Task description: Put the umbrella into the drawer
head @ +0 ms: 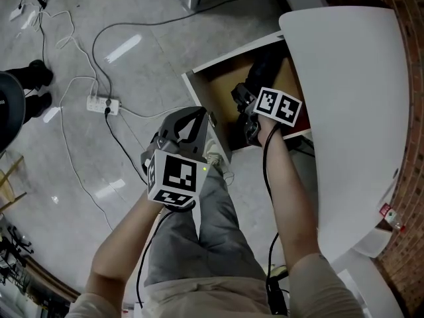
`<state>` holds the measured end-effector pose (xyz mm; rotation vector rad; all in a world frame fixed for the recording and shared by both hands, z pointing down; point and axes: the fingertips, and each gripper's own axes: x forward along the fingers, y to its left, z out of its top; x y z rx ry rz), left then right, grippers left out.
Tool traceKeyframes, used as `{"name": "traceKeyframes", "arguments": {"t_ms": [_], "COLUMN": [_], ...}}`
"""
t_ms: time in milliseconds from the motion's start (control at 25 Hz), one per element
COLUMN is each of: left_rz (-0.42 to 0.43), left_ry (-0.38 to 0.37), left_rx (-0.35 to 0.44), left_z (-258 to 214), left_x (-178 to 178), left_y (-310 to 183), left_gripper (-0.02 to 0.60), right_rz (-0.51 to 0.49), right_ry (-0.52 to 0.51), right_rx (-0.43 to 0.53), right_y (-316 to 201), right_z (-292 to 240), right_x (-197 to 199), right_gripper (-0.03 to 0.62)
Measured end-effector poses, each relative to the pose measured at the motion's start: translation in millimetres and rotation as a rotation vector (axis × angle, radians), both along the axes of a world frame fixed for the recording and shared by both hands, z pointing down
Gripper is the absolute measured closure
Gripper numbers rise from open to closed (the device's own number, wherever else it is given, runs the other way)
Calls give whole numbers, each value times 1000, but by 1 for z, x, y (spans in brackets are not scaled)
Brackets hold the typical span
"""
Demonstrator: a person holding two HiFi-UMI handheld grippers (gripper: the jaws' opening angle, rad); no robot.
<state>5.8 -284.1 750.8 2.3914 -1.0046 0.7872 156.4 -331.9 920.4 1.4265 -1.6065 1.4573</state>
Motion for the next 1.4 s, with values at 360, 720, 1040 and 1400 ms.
{"name": "traceKeyframes", "arguments": {"t_ms": [360,720,1040,1400], "left_rz": [-12,-52,-81,-99], "left_ry": [-7,4,16,0], "left_rx": [29,95,185,321], "left_z": [-36,-112,-202,-318], "left_x": [-7,-28,-47,-63], "left_y": [4,12,18,15], "left_gripper": [574,574,574,574], "right_rz": [16,-97,-114,-165], "right_ry": [62,125,84,10], "right_rx": [-5,119,299,596], "right_y": [27,44,38,28], "right_z": [-36,-134,-266,-456], "right_x": [8,-11,-38,-74], "right_gripper": [275,348,489,582]}}
